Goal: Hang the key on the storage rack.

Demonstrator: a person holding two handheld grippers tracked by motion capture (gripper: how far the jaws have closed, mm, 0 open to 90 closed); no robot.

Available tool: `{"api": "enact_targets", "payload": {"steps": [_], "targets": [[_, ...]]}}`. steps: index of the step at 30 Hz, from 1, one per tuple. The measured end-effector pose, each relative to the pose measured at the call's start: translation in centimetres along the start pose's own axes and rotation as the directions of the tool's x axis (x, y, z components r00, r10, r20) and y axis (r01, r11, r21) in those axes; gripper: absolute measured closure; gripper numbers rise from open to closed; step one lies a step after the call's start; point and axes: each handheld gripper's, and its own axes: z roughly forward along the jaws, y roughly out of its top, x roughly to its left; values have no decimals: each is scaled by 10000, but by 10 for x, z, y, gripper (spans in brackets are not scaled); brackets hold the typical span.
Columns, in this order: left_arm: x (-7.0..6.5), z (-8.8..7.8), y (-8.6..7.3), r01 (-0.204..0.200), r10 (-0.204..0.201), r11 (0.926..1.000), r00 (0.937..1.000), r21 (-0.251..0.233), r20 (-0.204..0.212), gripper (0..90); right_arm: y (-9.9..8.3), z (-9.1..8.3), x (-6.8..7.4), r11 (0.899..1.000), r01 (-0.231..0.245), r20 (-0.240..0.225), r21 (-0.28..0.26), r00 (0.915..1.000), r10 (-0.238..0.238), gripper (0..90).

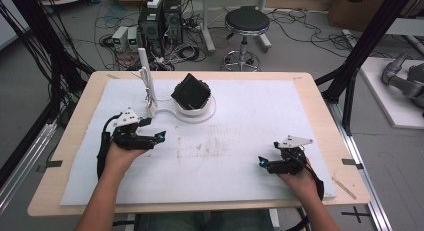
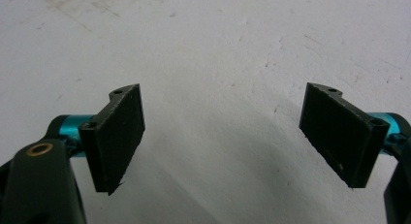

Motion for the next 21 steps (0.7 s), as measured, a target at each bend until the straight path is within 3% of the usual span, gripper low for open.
{"api": "enact_targets", "payload": {"steps": [21], "targets": [[4, 4, -5, 69, -65, 9992, 9999, 401, -101, 214, 0, 1, -1, 10000, -24, -24, 61, 10000, 24, 165]]}}
